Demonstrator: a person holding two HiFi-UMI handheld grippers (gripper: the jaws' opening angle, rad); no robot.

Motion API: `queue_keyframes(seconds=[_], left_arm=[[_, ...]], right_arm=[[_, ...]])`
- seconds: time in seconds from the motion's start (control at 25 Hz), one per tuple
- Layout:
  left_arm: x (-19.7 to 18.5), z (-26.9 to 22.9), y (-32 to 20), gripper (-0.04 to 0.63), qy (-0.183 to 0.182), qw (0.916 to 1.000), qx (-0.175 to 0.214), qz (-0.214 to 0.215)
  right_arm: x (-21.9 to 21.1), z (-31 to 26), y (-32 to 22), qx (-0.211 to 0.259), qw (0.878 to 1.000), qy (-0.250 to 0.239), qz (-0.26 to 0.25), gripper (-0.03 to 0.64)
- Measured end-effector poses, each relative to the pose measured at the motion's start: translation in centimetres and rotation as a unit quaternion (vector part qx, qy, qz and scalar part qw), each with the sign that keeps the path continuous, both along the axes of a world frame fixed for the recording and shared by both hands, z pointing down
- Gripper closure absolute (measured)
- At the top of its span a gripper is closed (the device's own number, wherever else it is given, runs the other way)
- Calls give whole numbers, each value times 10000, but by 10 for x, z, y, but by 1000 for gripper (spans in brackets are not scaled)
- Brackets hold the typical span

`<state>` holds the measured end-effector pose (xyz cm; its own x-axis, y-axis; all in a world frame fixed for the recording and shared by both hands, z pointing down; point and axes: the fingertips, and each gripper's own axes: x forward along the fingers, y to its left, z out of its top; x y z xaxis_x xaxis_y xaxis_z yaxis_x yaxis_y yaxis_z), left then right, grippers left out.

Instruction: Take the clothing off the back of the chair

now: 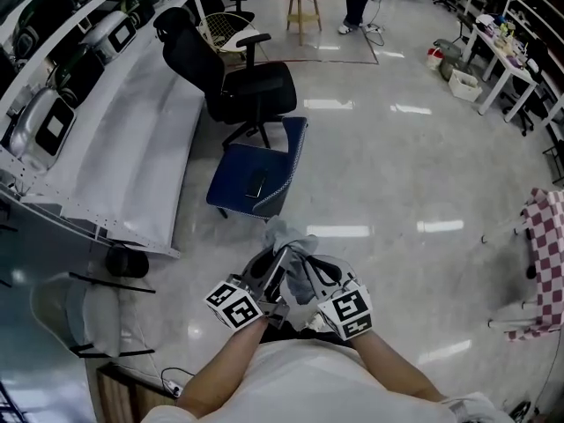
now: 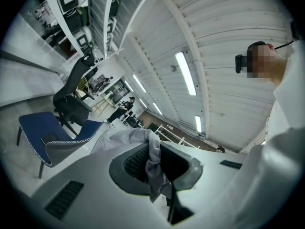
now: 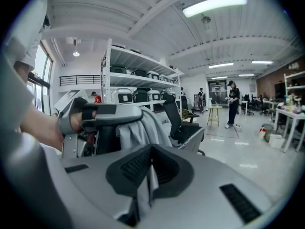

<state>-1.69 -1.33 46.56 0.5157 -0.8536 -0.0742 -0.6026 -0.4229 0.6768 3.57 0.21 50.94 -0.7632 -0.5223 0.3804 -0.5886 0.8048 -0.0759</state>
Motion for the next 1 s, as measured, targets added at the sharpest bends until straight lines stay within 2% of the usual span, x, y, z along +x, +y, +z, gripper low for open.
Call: queue_keyframes(seconds=[0.28, 0.72, 1.0], left_arm=[[-9, 4, 19, 546, 34, 9998, -184, 70], [-52, 6, 40, 546, 173, 9996, -48, 224], [-69, 13, 47, 546, 237, 9991, -153, 327]], right_arm=[[-20, -4, 12, -13, 10000, 73, -21, 600], [-62, -8, 31, 105, 9997, 209, 75, 600], [-77, 0, 45, -9, 9992, 365, 138, 600]])
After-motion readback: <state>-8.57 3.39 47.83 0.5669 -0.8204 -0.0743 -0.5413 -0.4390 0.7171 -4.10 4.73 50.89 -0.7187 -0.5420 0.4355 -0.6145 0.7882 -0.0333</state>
